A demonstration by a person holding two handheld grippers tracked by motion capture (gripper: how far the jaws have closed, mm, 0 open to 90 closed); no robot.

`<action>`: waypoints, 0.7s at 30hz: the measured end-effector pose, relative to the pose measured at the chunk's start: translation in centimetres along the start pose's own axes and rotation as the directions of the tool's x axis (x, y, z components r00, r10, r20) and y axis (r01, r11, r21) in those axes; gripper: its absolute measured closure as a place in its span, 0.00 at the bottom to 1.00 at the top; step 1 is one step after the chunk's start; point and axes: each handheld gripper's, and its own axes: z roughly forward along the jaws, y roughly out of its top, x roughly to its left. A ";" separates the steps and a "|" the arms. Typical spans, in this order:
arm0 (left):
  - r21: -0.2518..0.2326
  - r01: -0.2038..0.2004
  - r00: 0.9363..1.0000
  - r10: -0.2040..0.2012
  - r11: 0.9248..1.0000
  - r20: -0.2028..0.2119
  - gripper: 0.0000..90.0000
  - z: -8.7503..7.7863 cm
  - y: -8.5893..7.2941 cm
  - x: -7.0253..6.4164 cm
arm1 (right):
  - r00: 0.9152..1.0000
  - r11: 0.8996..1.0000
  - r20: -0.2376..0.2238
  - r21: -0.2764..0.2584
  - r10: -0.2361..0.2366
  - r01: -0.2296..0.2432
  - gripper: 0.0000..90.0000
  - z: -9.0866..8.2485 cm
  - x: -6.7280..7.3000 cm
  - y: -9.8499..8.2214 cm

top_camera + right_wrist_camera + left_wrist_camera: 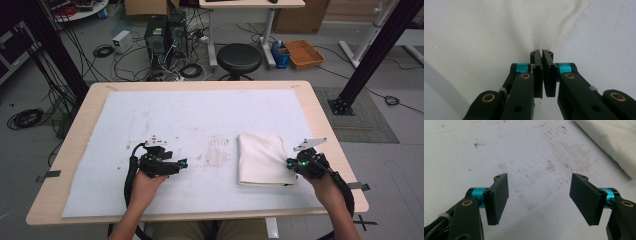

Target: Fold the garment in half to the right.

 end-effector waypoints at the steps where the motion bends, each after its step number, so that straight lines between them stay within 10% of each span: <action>1: 0.000 -0.001 1.000 0.001 1.000 0.000 0.35 0.0 0.0 0.0 | 1.000 1.000 -0.013 0.022 0.009 -0.009 0.94 0.1 0.1 -0.1; 4: -0.002 0.005 1.000 -0.005 1.000 0.000 0.35 -0.1 0.0 0.1 | 1.000 0.998 -0.015 0.065 0.015 -0.014 0.67 1.1 0.2 -0.6; 8: -0.012 -0.003 1.000 0.003 1.000 -0.001 0.34 -0.2 0.0 0.2 | 0.999 0.997 0.012 -0.065 0.048 -0.047 0.39 -0.3 -0.4 -0.6; 11: -0.005 -0.031 0.999 0.031 1.000 -0.009 0.30 -0.3 0.1 0.4 | 0.998 0.991 0.049 -0.128 0.035 -0.028 0.31 -1.2 -0.8 -0.3; 21: 0.009 -0.038 0.999 0.038 0.999 -0.002 0.29 -0.8 0.0 0.8 | 1.000 0.997 0.024 -0.070 -0.015 0.016 0.24 -0.6 -0.9 0.2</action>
